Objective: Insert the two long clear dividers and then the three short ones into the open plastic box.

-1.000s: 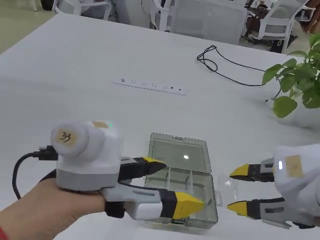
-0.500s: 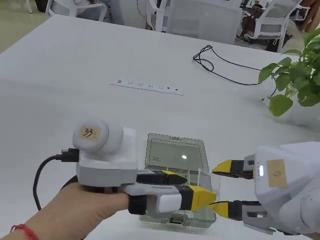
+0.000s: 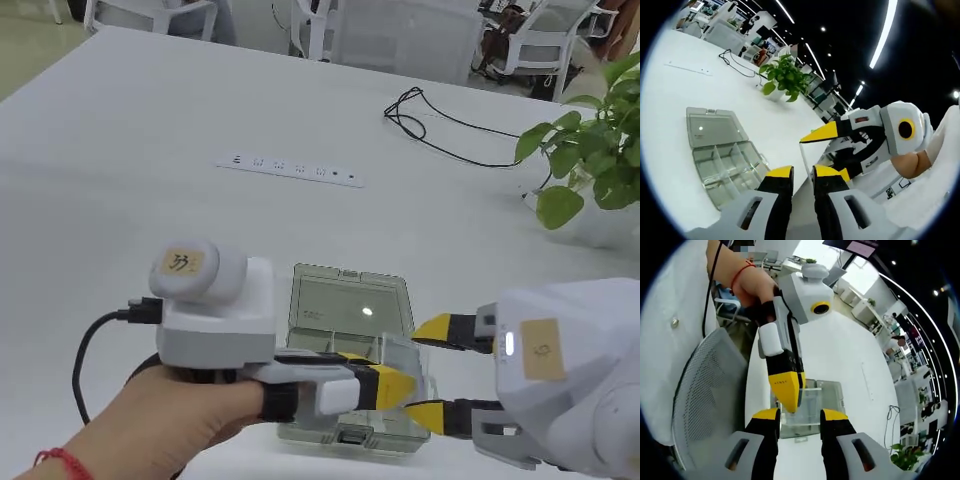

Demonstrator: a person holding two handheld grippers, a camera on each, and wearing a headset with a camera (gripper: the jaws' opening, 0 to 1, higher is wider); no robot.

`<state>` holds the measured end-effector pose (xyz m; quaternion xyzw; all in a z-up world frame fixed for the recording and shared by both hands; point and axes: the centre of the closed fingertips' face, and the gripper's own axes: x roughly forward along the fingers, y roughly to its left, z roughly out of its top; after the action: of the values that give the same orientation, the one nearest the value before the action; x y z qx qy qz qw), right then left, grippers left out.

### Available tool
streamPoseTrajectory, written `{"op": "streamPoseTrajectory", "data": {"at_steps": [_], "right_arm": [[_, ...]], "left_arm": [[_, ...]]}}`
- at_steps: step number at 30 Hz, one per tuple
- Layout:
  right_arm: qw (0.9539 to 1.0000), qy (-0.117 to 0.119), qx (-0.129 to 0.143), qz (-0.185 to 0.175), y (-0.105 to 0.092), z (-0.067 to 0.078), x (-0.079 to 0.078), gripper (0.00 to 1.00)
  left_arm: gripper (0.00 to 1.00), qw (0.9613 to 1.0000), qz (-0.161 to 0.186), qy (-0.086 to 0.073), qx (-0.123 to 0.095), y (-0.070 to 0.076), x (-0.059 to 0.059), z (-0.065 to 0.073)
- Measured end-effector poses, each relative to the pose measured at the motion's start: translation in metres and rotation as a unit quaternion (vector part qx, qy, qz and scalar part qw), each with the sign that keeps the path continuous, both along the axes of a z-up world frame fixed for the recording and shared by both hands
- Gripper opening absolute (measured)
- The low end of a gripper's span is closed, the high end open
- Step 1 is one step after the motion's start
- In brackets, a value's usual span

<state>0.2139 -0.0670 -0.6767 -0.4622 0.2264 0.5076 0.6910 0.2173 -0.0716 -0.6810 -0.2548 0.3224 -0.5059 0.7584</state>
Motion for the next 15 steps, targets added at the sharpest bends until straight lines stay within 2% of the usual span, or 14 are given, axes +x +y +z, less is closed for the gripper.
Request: {"op": "streamPoseTrajectory", "data": {"at_steps": [3, 7, 10, 12, 15], "right_arm": [[1.0000, 0.000, -0.001, 0.001, 0.0006, 0.0001, -0.0003, 0.33], [1.0000, -0.002, -0.002, 0.003, 0.0011, -0.0001, -0.0004, 0.33], [1.0000, -0.001, -0.004, 0.003, 0.0016, -0.0007, -0.0011, 0.33], [1.0000, -0.001, -0.005, 0.004, 0.0017, -0.0014, -0.0018, 0.33], [1.0000, -0.002, -0.005, 0.005, 0.0020, -0.0014, -0.0024, 0.33]], "left_arm": [[0.04, 1.0000, -0.001, 0.004, -0.003, -0.0001, -0.0015, 0.0000], [0.01, 0.9999, 0.001, 0.011, -0.011, -0.0002, -0.0029, 0.0012], [0.00, 0.9998, 0.001, 0.016, -0.014, -0.0005, -0.0042, 0.0013], [0.00, 0.9995, -0.001, 0.026, -0.018, -0.0010, -0.0064, 0.0015], [0.00, 0.9996, 0.002, 0.023, -0.018, -0.0004, -0.0070, 0.0017]]}}
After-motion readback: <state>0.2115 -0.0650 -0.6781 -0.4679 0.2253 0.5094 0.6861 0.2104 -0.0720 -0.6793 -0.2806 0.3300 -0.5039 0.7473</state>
